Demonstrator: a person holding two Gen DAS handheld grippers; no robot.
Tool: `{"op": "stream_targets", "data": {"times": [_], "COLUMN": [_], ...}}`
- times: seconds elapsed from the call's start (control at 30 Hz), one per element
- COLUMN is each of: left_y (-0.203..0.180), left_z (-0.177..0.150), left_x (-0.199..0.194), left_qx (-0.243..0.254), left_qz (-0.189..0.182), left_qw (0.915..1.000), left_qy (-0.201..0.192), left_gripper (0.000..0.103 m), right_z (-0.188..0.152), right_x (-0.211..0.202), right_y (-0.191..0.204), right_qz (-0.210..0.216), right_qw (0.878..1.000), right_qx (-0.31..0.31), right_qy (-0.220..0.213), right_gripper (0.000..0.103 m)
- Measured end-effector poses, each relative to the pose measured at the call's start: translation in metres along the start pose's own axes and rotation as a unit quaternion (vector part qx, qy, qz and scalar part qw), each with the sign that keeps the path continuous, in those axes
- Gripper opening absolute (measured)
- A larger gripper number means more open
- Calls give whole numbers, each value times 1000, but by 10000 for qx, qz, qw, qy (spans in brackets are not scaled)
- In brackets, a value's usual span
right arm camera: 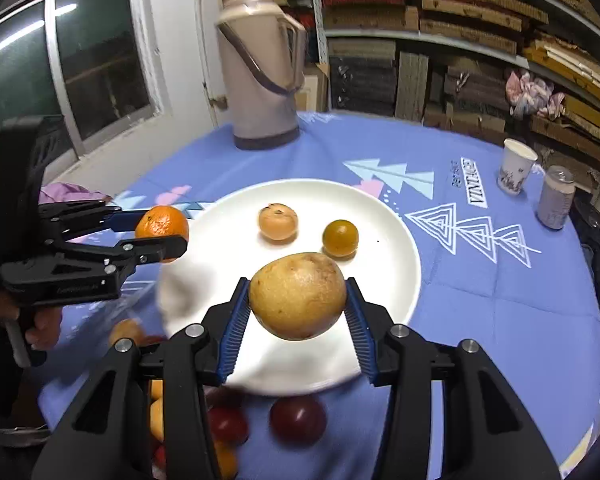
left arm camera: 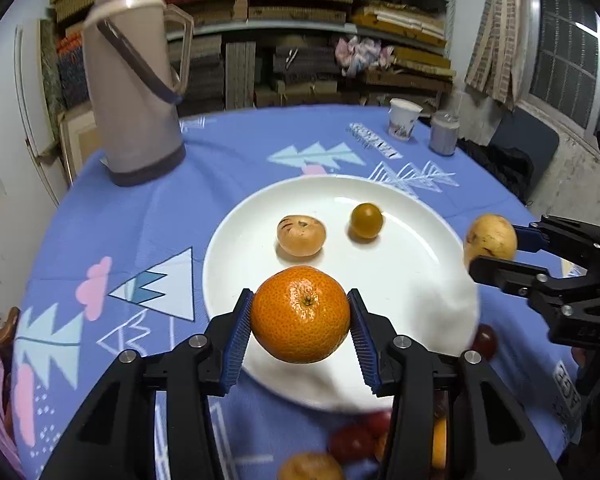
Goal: Organize fruits
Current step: 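Lift both held fruits and carry them over the white plate, then lower both fruits onto the plate and open both tools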
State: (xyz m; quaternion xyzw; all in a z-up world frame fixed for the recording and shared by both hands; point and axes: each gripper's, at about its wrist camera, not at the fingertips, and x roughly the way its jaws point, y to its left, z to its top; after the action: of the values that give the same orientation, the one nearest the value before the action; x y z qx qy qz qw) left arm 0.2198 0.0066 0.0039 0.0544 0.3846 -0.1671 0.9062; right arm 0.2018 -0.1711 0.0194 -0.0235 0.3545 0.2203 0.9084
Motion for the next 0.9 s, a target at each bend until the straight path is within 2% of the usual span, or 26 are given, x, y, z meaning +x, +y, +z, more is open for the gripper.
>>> {"op": "stream_targets", "data": {"times": [0.1, 0.27, 0.33, 0.43, 0.57, 0.63, 0.67, 0.7, 0.77, 0.9], "left_y": [11, 16, 15, 10, 12, 14, 16, 17, 21, 25], "left_z": [5, 8, 9, 11, 12, 14, 16, 18, 19, 13], "left_x": [25, 48, 53, 62, 70, 68, 66, 63, 49, 26], "left_qx": [-181, -277, -214, -48, -98, -130, -151, -181, -245, -317], "left_qz": [-70, -37, 136, 76, 108, 214, 284, 344, 423, 425], "left_qw": [9996, 9989, 9988, 9985, 9981, 9982, 9980, 9979, 9984, 9986], "left_qy": [211, 377, 420, 536, 600, 548, 540, 513, 284, 92], "left_gripper": [48, 48, 48, 48, 48, 55, 74, 87, 89, 89], "right_z": [4, 4, 4, 5, 6, 6, 5, 5, 4, -4], "right_x": [35, 68, 74, 82, 90, 94, 90, 84, 66, 30], "right_y": [-8, -18, -19, -19, -22, -24, -24, -24, -22, -19], "right_qz": [-59, -117, -164, -159, -234, -284, -465, -530, -473, -559], "right_qw": [9995, 9980, 9974, 9967, 9962, 9954, 9953, 9957, 9976, 9981], "right_qx": [75, 198, 203, 193, 228, 267, 285, 300, 328, 255], "right_qy": [314, 592, 674, 767, 812, 871, 798, 692, 375, 98], "right_gripper": [46, 46, 46, 46, 47, 56, 66, 74, 80, 82]}}
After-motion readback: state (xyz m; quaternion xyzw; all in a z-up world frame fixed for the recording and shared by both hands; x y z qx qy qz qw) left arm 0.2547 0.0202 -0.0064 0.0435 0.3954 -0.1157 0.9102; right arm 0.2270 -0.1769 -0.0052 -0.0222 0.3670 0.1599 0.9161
